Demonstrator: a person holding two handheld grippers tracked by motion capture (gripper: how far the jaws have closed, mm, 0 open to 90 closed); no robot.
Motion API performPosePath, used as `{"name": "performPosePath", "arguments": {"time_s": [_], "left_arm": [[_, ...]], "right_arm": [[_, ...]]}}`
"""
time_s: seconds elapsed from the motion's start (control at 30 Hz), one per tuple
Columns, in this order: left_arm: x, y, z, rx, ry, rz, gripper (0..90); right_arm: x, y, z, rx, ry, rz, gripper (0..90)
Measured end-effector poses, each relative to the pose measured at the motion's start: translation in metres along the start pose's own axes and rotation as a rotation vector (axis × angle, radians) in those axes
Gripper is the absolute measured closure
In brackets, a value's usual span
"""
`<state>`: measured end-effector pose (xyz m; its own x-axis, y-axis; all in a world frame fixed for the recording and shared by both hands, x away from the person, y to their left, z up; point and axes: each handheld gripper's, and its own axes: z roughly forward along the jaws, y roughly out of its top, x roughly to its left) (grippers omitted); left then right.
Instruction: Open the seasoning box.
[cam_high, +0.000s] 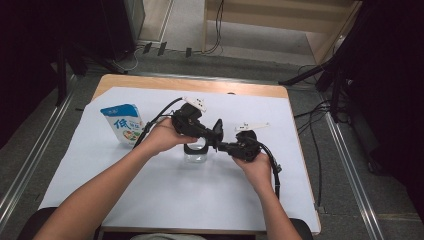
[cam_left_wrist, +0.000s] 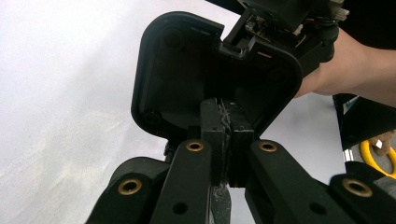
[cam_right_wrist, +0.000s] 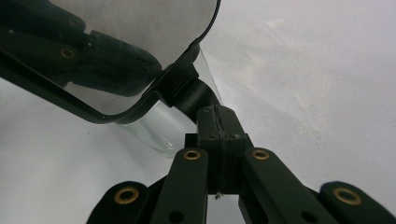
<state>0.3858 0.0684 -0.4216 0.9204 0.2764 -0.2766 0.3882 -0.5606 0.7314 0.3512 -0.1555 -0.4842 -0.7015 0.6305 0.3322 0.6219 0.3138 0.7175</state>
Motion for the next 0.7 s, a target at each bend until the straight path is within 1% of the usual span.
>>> {"name": "performPosePath", "arguments": {"time_s": [0.07,0.1,0.2,0.33,0.37,0.4,0.47,0.5,0.53,0.57,0.6,0.63,0.67,0.7], "left_arm": [[0.0,0.0,0.0,0.0,-0.007,0.0,90.0],[0.0,0.0,0.001,-0.002,0.001,-0.01,90.0],[0.0,-0.001,0.001,-0.003,0.001,-0.009,90.0],[0.001,-0.001,-0.002,-0.006,0.001,-0.013,90.0],[0.001,-0.001,-0.004,-0.011,-0.003,-0.015,90.0],[0.0,-0.001,-0.008,-0.022,-0.007,-0.017,89.4],[0.0,-0.001,-0.011,-0.029,-0.013,-0.021,89.3],[0.0,-0.001,-0.018,-0.033,-0.01,-0.015,87.8],[0.0,-0.001,-0.018,-0.033,-0.01,-0.015,86.5],[0.0,-0.001,-0.026,-0.03,0.001,0.001,85.3],[0.0,-0.001,-0.026,-0.03,0.001,0.001,84.2],[0.001,-0.002,-0.035,-0.048,0.0,-0.015,82.3],[0.001,-0.002,-0.035,-0.048,0.0,-0.015,80.8],[0.002,-0.003,-0.043,-0.051,-0.005,-0.026,78.6]], "right_arm": [[0.0,0.0,0.0,-0.002,-0.002,0.001,90.0],[-0.001,0.0,0.0,-0.001,-0.003,0.001,90.0],[-0.001,0.0,0.0,-0.001,-0.003,0.005,90.0],[0.0,0.0,0.001,0.005,0.003,-0.008,90.0],[0.0,0.0,0.001,0.005,0.003,-0.008,90.0],[0.0,-0.001,0.0,0.009,0.0,-0.022,90.0],[0.001,-0.001,0.0,0.009,-0.004,-0.026,89.9],[0.001,-0.002,-0.002,0.002,-0.011,-0.03,89.1],[0.001,-0.002,-0.002,0.002,-0.011,-0.03,89.1],[0.0,-0.003,-0.004,-0.006,-0.015,-0.025,87.0],[0.0,-0.003,-0.004,-0.006,-0.015,-0.025,87.0],[0.0,-0.003,-0.006,-0.022,-0.015,-0.021,82.3],[0.0,-0.003,-0.006,-0.022,-0.015,-0.021,82.3],[0.0,-0.004,-0.008,-0.032,0.004,-0.013,72.9]]}}
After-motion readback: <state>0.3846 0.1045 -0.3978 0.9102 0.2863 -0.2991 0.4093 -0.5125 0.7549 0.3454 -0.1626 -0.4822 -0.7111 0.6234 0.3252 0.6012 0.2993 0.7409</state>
